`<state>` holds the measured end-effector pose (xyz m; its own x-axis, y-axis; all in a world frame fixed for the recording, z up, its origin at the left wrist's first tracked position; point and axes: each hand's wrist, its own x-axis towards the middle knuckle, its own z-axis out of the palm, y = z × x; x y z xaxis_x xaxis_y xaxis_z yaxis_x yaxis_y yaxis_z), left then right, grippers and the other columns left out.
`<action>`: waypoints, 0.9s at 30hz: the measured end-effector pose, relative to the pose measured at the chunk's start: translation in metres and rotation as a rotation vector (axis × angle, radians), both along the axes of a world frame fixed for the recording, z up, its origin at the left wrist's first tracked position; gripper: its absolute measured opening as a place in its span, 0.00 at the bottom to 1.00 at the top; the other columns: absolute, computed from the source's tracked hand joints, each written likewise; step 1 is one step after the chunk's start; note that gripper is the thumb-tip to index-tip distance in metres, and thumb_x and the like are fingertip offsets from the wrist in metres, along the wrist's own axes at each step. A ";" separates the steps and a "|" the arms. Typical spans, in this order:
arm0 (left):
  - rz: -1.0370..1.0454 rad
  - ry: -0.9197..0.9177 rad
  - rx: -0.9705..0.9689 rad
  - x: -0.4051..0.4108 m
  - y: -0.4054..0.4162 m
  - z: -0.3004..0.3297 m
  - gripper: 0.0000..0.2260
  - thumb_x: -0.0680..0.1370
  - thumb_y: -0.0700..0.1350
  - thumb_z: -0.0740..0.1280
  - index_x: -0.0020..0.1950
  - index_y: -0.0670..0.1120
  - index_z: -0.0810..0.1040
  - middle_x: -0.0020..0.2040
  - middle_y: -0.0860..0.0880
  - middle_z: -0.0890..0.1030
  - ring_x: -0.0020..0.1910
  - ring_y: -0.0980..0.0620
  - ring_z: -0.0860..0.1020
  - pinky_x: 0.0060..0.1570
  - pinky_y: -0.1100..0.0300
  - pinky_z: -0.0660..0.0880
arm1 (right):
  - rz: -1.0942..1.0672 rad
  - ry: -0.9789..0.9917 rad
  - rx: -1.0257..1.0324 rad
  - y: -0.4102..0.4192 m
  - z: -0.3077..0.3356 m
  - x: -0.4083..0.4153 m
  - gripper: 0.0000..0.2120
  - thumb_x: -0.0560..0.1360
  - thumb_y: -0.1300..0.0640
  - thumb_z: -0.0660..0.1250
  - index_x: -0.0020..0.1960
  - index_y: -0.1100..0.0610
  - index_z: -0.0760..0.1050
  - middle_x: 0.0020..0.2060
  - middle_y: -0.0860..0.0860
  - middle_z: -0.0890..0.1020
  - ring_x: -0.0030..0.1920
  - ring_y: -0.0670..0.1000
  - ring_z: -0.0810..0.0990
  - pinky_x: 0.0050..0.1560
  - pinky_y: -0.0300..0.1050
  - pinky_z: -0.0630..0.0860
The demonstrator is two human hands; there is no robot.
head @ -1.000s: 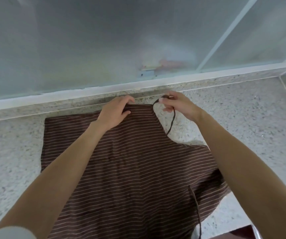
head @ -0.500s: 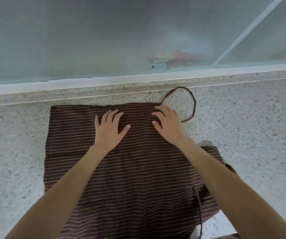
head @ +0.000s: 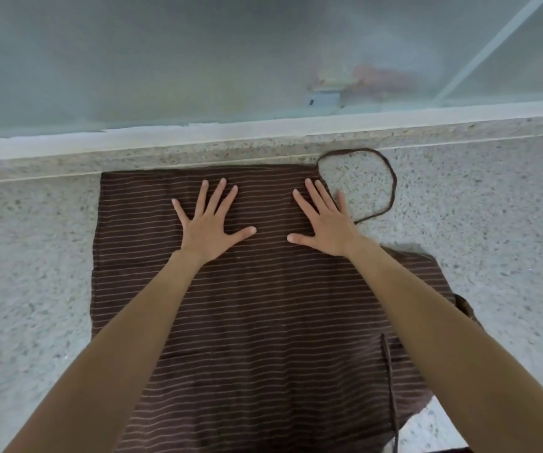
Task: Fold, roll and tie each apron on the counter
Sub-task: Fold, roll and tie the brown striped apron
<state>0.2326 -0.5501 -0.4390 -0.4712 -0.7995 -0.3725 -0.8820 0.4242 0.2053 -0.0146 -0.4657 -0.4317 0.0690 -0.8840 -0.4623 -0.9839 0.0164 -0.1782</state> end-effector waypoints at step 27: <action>-0.385 0.550 0.515 -0.250 0.150 0.055 0.23 0.76 0.51 0.68 0.68 0.44 0.71 0.65 0.49 0.75 0.63 0.54 0.73 0.62 0.66 0.65 | -1.672 -0.767 -0.800 0.278 0.074 -0.065 0.09 0.76 0.63 0.66 0.53 0.54 0.79 0.41 0.45 0.79 0.44 0.45 0.78 0.47 0.38 0.74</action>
